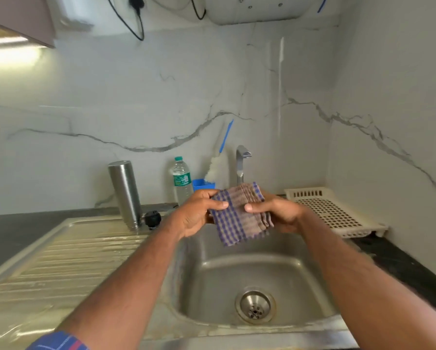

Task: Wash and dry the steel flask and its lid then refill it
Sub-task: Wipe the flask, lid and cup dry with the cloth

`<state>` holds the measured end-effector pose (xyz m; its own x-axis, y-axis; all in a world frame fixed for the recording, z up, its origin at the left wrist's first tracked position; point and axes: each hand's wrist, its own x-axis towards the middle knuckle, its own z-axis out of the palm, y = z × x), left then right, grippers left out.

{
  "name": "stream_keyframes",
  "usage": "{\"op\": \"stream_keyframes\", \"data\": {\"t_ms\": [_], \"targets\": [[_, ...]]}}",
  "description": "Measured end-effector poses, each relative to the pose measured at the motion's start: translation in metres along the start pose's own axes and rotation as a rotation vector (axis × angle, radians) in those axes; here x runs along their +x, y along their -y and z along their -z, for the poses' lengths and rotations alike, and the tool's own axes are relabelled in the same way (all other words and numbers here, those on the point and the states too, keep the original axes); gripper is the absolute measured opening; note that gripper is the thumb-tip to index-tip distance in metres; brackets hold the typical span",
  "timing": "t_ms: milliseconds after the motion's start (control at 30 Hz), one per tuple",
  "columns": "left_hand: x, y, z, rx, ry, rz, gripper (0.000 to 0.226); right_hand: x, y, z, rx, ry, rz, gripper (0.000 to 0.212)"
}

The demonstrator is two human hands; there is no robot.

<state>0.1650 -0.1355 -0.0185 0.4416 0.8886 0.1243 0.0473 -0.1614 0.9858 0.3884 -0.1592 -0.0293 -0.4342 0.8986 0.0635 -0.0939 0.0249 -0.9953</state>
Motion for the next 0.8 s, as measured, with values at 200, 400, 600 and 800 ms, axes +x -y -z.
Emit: {"op": "stream_keyframes", "data": {"t_ms": [200,400,600,800], "targets": [[-0.023,-0.005,0.076,0.278,-0.143,0.04,0.02,0.055,-0.022,-0.082,0.085,-0.008,-0.001,0.042],[-0.037,0.023,0.158,0.19,-0.788,-0.097,0.063,0.125,-0.049,-0.138,0.081,-0.383,-0.022,0.023],[-0.015,0.069,0.226,0.321,-0.88,0.03,0.115,0.154,-0.059,-0.165,0.038,-0.358,-0.067,0.018],[0.019,0.074,0.246,0.255,-0.857,0.008,0.115,0.164,-0.06,-0.164,0.06,-0.34,-0.066,0.02]]}}
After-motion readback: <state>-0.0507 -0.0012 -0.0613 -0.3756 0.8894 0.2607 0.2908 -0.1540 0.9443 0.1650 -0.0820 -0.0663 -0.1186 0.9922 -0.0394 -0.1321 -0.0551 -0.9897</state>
